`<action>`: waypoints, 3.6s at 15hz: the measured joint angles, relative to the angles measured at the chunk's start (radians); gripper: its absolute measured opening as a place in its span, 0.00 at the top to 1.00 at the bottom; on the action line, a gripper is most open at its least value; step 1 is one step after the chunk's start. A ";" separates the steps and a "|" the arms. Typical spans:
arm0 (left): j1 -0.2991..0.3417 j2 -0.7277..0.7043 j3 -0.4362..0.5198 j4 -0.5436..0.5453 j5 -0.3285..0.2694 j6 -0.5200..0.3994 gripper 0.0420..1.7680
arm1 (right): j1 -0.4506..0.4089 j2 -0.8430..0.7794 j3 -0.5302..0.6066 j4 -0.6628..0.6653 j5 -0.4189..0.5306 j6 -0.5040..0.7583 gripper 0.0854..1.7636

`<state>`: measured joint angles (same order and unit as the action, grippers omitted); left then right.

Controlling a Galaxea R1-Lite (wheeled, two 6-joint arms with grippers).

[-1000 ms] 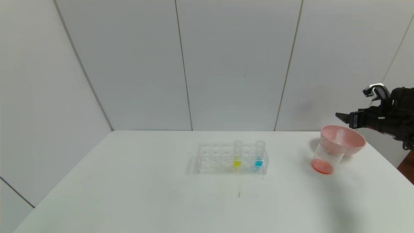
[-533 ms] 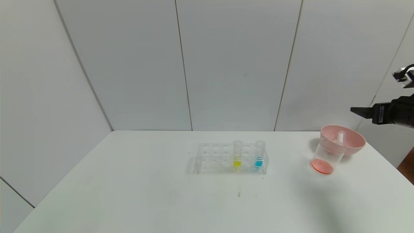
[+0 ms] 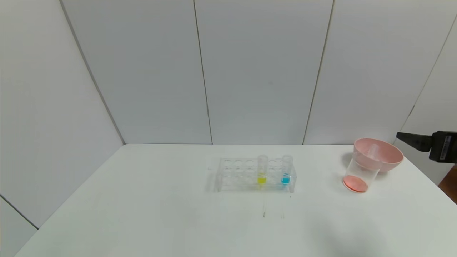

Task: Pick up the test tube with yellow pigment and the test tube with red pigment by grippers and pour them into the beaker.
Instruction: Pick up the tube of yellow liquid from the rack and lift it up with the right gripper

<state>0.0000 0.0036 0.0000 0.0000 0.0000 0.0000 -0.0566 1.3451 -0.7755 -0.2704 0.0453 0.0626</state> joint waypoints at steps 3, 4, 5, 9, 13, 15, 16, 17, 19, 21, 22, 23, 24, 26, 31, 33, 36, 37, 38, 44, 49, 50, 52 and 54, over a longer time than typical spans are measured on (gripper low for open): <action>0.000 0.000 0.000 0.000 0.000 0.000 0.00 | 0.151 -0.057 0.074 -0.003 -0.096 0.031 0.05; 0.000 0.000 0.000 0.000 0.000 0.000 0.00 | 0.211 -0.066 0.094 -0.007 -0.127 0.046 0.05; 0.000 0.000 0.000 0.000 0.000 0.000 0.00 | 0.266 -0.070 0.109 -0.011 -0.156 0.066 0.05; 0.000 0.000 0.000 0.000 0.000 0.000 0.00 | 0.468 -0.019 0.132 -0.057 -0.274 0.117 0.04; 0.000 0.000 0.000 0.000 0.000 0.000 0.00 | 0.638 0.133 0.105 -0.181 -0.449 0.122 0.04; 0.000 0.000 0.000 0.000 0.000 0.000 0.00 | 0.696 0.207 0.072 -0.208 -0.509 0.123 0.04; 0.000 0.000 0.000 0.000 0.000 0.000 0.00 | 0.720 0.243 0.056 -0.221 -0.537 0.123 0.04; 0.000 0.000 0.000 0.000 0.000 0.000 0.00 | 0.738 0.275 0.041 -0.231 -0.558 0.123 0.04; 0.000 0.000 0.000 0.000 0.000 0.000 0.00 | 0.771 0.339 0.006 -0.238 -0.605 0.123 0.04; 0.000 0.000 0.000 0.000 0.000 0.000 0.00 | 0.797 0.397 -0.030 -0.239 -0.642 0.124 0.04; 0.000 0.000 0.000 0.000 0.000 0.000 0.00 | 0.810 0.429 -0.049 -0.236 -0.658 0.124 0.04; 0.000 0.000 0.000 0.000 0.000 0.000 0.00 | 0.824 0.456 -0.071 -0.233 -0.668 0.124 0.04; 0.000 0.000 0.000 0.000 0.000 0.000 0.00 | 0.837 0.482 -0.094 -0.230 -0.671 0.126 0.04; 0.000 0.000 0.000 0.000 0.000 0.000 0.00 | 0.858 0.526 -0.139 -0.227 -0.674 0.135 0.04; 0.000 0.000 0.000 0.000 0.000 0.000 0.00 | 0.896 0.637 -0.229 -0.224 -0.744 0.181 0.04; 0.000 0.000 0.000 0.000 0.000 0.000 0.00 | 0.914 0.675 -0.267 -0.222 -0.800 0.218 0.04; 0.000 0.000 0.000 0.000 0.000 0.000 0.00 | 0.928 0.716 -0.298 -0.217 -0.825 0.274 0.04; 0.000 0.000 0.000 0.000 0.000 0.000 0.00 | 0.931 0.726 -0.307 -0.218 -0.828 0.288 0.04; 0.000 0.000 0.000 0.000 0.000 0.000 0.00 | 0.933 0.736 -0.318 -0.217 -0.839 0.303 0.04; 0.000 0.000 0.000 0.000 0.000 0.000 0.00 | 0.927 0.823 -0.416 -0.214 -0.912 0.325 0.03; 0.000 0.000 0.000 0.000 0.000 0.000 0.00 | 0.917 0.884 -0.489 -0.177 -0.913 0.328 0.03; 0.000 0.000 0.000 0.000 0.000 0.000 0.00 | 0.914 0.892 -0.505 -0.173 -0.913 0.328 0.03; 0.000 0.000 0.000 0.000 0.000 0.000 0.00 | 0.903 0.907 -0.528 -0.172 -0.913 0.329 0.03; 0.000 0.000 0.000 0.000 0.000 0.000 0.00 | 0.893 0.918 -0.542 -0.172 -0.912 0.331 0.03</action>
<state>0.0000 0.0032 0.0000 0.0000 0.0000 0.0000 0.8360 2.2634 -1.3177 -0.4428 -0.8666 0.3932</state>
